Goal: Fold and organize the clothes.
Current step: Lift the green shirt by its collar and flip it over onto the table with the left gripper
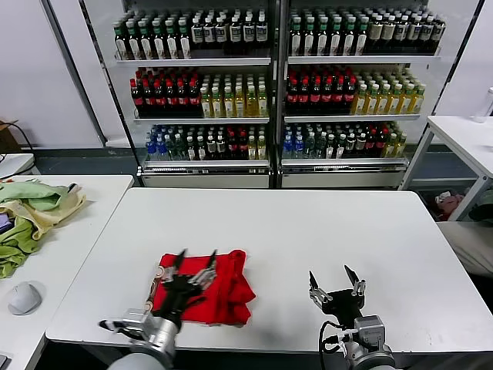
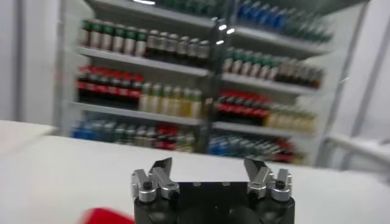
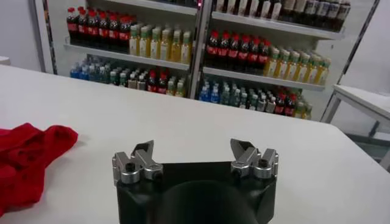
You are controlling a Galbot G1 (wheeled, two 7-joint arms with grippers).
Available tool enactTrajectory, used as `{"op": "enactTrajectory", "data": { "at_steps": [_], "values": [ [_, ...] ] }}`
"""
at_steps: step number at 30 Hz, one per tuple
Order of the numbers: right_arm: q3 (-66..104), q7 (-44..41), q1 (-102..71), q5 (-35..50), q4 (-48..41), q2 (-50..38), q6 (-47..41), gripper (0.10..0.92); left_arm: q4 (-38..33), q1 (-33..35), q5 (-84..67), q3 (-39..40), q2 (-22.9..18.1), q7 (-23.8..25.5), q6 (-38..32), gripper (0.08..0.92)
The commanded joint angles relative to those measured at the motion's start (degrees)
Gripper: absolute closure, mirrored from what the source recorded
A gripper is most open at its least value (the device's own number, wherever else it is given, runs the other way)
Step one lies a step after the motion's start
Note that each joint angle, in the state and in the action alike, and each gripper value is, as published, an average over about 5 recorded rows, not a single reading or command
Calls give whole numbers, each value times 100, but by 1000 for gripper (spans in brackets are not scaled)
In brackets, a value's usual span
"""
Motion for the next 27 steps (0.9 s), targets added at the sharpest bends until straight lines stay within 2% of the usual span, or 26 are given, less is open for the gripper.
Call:
{"op": "enactTrajectory", "data": {
  "at_steps": [1, 6, 13, 16, 27],
  "values": [
    [29, -9, 16, 4, 1, -17, 7, 203, 861, 299, -78, -1471, 385, 67, 713, 195],
    [61, -16, 11, 4, -15, -20, 27, 203, 1112, 124, -536, -1490, 342, 298, 832, 178],
    [60, -20, 10, 1, -53, -1, 59, 203, 1427, 110, -870, -1701, 358, 1109, 927, 177],
    [55, -19, 9, 0, -58, 2, 61, 203, 1460, 117, -869, -1702, 371, 1311, 955, 177],
    [29, -25, -36, -33, -87, 36, 108, 203, 1540, 4, -877, -1527, 252, 1230, 798, 186]
  ]
}}
